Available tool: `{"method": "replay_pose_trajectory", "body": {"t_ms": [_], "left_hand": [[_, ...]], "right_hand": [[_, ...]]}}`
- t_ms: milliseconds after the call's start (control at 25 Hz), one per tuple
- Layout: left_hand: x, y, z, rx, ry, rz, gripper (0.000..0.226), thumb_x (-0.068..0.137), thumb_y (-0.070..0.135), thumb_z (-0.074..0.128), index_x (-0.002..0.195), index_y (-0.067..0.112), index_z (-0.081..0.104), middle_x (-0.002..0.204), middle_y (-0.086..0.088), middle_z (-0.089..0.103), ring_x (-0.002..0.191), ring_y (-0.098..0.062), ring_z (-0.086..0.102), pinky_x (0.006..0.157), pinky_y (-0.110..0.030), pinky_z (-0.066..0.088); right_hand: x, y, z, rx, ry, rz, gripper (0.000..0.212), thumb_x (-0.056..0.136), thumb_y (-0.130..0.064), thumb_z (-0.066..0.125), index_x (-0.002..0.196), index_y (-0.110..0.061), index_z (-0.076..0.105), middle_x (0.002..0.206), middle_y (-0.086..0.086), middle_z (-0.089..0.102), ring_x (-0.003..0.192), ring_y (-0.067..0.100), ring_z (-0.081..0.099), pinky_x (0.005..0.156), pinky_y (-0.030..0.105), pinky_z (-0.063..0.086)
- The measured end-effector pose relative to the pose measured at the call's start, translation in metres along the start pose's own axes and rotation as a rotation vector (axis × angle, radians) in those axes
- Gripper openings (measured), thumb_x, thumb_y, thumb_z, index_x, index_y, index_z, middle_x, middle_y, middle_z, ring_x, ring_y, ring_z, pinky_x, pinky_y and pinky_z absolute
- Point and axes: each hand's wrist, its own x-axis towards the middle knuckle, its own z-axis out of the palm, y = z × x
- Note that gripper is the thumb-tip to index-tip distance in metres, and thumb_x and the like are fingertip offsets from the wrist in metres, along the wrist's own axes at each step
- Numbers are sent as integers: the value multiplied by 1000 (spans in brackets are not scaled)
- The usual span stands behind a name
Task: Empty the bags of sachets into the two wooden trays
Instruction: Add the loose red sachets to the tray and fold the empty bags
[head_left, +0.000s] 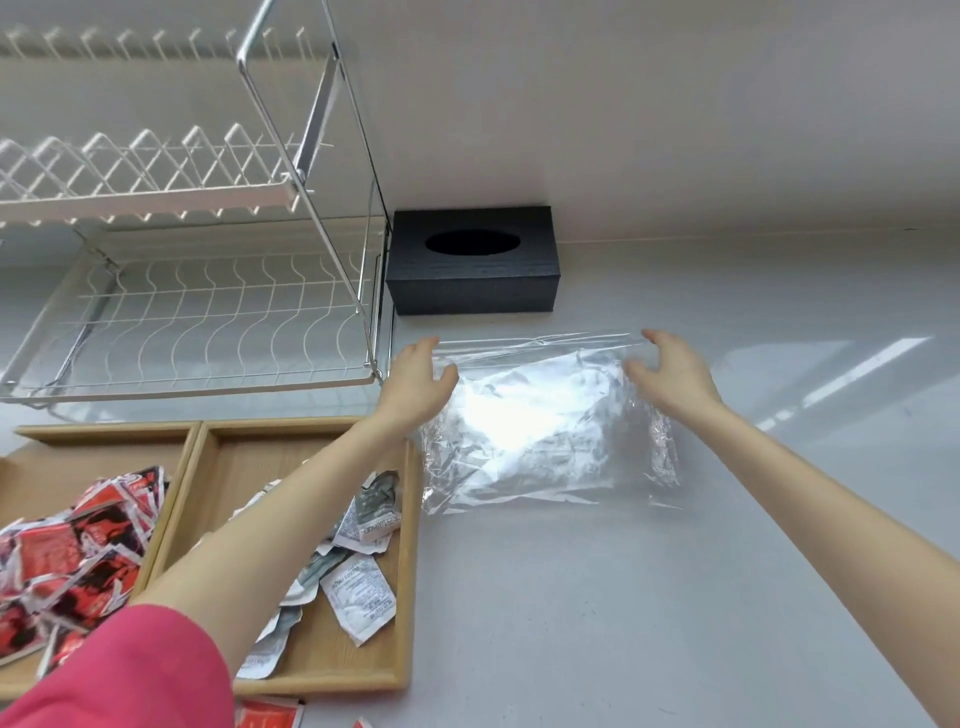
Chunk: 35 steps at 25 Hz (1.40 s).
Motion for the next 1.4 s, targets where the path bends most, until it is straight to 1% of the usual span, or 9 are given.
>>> {"method": "replay_pose_trajectory", "body": {"t_ms": [120,280,400,600,760,960,1080,1280,1400], "left_hand": [[-19,2,-15,185,-33,118,52,91,28,42,138,10,33,145,-11,38,132,-26,36,109,-42,30],[-53,-1,-36,425,-48,204,53,89,34,41,137,14,34,143,-8,42,129,-27,40,107,-44,27],[-86,-12,-50,508,-37,236,52,88,36,40,136,14,36,139,-9,45,128,-27,40,108,-44,23],[-138,-40,-63,597,-2,259,52,89,39,37,136,16,35,141,-7,42,131,-25,36,108,-44,20],[-176,-73,-63,586,15,257,57,89,41,39,139,18,28,149,-7,32,139,-23,24,112,-44,15],[-225,-114,-52,502,56,257,55,89,39,39,140,19,28,151,-6,28,140,-21,21,112,-40,16],[-258,-133,-46,428,92,304,52,89,33,42,137,17,34,148,-7,34,137,-21,28,109,-36,21],[-295,-164,-34,363,77,373,45,85,28,50,128,14,48,133,-4,52,122,-24,46,95,-36,36],[-301,-182,-21,366,41,334,45,87,30,45,130,19,44,132,2,50,120,-21,44,90,-32,38]], "right_hand": [[-26,-22,-5,-112,-58,-124,56,89,-27,50,139,-10,33,146,11,39,135,28,35,109,43,30],[-71,-55,2,-195,-122,-227,60,90,-30,49,142,-11,28,150,8,32,138,24,28,112,41,25],[-110,-74,12,-243,-148,-304,60,90,-31,48,143,-13,26,151,5,31,140,22,23,113,40,22],[-168,-93,30,-306,-114,-397,59,89,-32,48,142,-16,26,150,3,33,141,20,22,114,40,19],[-213,-99,53,-259,-136,-397,61,89,-33,48,143,-19,25,152,1,29,143,18,18,115,38,16],[-275,-112,94,-89,-106,-425,52,88,-30,51,137,-17,38,142,1,44,132,18,37,108,32,27],[-309,-118,118,-9,-90,-409,45,88,-27,52,131,-18,45,133,0,51,124,19,43,100,29,33],[-341,-115,153,-52,-128,-340,40,86,-27,52,126,-21,49,128,-2,51,120,18,44,92,29,37],[-348,-108,171,-109,-171,-257,41,86,-27,51,127,-21,48,128,0,49,120,20,43,91,29,37]]}}
